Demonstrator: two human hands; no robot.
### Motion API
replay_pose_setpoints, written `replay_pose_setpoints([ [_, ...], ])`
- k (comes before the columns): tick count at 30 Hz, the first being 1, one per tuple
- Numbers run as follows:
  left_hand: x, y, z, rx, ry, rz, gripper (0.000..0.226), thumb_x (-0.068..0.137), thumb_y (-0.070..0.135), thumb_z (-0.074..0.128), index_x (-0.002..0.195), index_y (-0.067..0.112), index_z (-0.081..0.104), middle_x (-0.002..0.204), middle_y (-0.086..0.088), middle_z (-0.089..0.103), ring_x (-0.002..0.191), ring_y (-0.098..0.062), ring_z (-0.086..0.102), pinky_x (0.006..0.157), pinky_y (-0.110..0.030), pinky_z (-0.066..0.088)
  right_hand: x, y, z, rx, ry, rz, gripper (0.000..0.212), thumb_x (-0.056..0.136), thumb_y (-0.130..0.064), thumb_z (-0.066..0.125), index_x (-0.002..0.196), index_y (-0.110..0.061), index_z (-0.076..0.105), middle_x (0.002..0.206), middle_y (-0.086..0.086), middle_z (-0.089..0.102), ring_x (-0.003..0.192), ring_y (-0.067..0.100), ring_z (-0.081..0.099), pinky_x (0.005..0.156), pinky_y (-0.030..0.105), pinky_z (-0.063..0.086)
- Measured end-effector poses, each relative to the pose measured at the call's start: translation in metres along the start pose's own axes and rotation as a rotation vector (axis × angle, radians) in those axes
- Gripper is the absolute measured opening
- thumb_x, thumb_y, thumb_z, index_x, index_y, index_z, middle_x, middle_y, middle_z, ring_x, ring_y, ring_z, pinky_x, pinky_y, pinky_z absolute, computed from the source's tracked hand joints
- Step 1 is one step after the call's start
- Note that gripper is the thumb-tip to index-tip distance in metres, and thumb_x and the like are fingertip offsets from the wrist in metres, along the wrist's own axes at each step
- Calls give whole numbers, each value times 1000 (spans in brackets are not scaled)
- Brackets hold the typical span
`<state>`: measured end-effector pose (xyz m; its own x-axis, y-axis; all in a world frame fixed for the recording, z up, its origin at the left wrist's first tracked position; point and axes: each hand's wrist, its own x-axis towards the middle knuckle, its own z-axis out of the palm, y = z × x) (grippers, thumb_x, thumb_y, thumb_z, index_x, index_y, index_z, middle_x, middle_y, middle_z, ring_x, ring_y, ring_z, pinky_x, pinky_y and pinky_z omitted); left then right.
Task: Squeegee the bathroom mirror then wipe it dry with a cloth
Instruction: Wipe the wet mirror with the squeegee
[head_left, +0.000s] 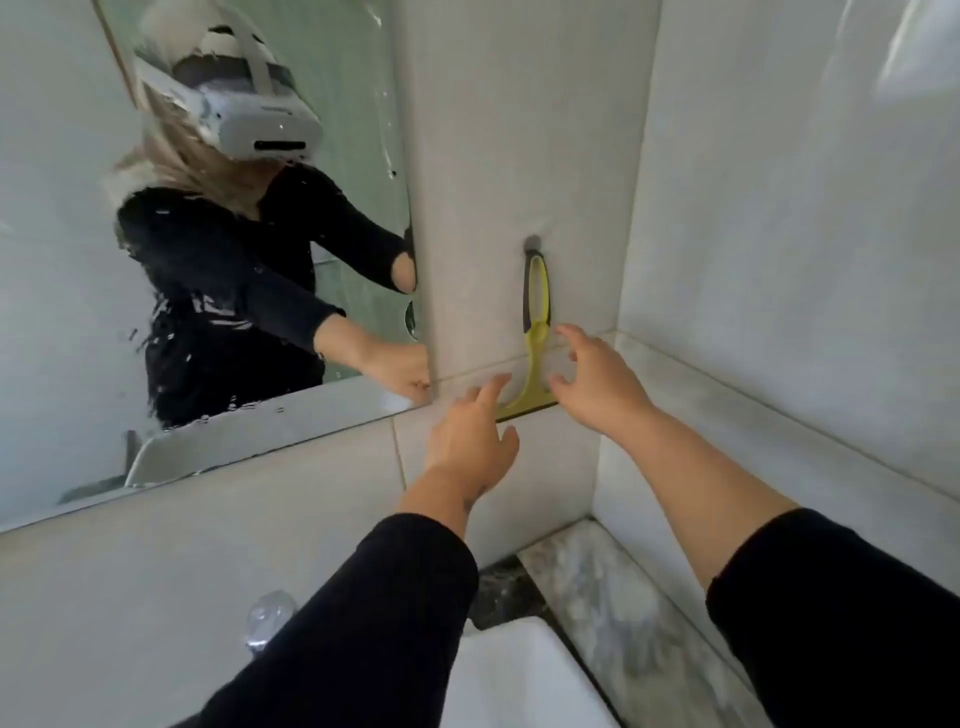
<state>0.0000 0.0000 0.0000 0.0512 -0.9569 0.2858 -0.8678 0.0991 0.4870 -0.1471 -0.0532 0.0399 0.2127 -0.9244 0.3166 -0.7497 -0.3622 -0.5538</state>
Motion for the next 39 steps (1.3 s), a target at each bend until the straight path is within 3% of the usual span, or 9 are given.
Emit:
replay_pose_setpoints([
  [7, 28, 5, 44, -73, 119, 23, 73, 89, 18, 52, 149, 31, 13, 141, -1, 47, 120, -26, 52, 87, -44, 51, 47, -11, 18, 363, 239, 1, 75, 84, -28, 68, 144, -43, 24, 109, 9, 58, 101, 26, 58, 93, 40, 47],
  [12, 30, 8, 58, -65, 200, 33, 69, 90, 20, 50, 149, 27, 15, 138, -1, 49, 120, -25, 51, 93, -47, 47, 52, -12, 22, 401, 273, -12, 72, 85, -19, 69, 142, -40, 31, 80, -14, 40, 79, 12, 48, 75, 25, 40],
  [16, 17, 15, 51, -32, 295, 28, 62, 92, 25, 48, 148, 30, 21, 125, 2, 58, 113, -22, 55, 89, -42, 41, 44, -19, 10, 391, 270, 16, 70, 82, -22, 71, 138, -42, 33, 71, -12, 42, 64, 9, 50, 69, 32, 49],
  [20, -1, 31, 31, -1, 449, 21, 49, 94, 38, 48, 140, 34, 35, 108, 8, 65, 100, -17, 60, 79, -36, 34, 27, -39, -11, 466, 262, 73, 65, 80, -23, 70, 133, -41, 35, 81, 4, 56, 75, 25, 64, 65, 47, 59],
  [26, -30, 37, -16, 146, 604, 47, 41, 83, 38, 63, 122, 33, 53, 85, 8, 67, 75, -18, 64, 71, -36, 34, -5, -80, -38, 580, 223, 101, 64, 84, -19, 68, 135, -32, 31, 106, 9, 58, 84, 23, 65, 55, 41, 60],
  [29, -49, 34, -54, 191, 596, 40, 39, 84, 38, 60, 123, 34, 53, 87, 8, 66, 77, -19, 64, 75, -37, 33, -19, -106, -45, 362, 215, -4, 79, 88, -29, 64, 148, -24, 14, 137, 10, 44, 117, 29, 53, 93, 48, 51],
  [33, -75, 24, -114, 283, 587, 32, 36, 86, 39, 57, 121, 36, 51, 89, 10, 64, 83, -16, 62, 78, -35, 31, -42, -142, -68, -277, 136, -423, 75, 94, -38, 50, 152, -25, 4, 160, 3, 3, 147, 25, 2, 116, 55, 12],
  [36, -95, 14, -157, 345, 622, 25, 36, 86, 39, 56, 121, 38, 51, 86, 11, 63, 81, -14, 61, 78, -34, 33, -48, -173, -79, -552, 112, -778, 56, 95, -26, 51, 147, -26, 32, 159, -1, 16, 148, 18, -2, 114, 58, -4],
  [39, -114, 3, -196, 427, 660, 3, 35, 86, 40, 56, 121, 38, 52, 86, 11, 64, 83, -13, 60, 80, -35, 34, -49, -214, -86, -572, 163, -934, 45, 89, -21, 61, 133, -27, 53, 142, -1, 48, 144, 20, 22, 113, 61, -4],
])
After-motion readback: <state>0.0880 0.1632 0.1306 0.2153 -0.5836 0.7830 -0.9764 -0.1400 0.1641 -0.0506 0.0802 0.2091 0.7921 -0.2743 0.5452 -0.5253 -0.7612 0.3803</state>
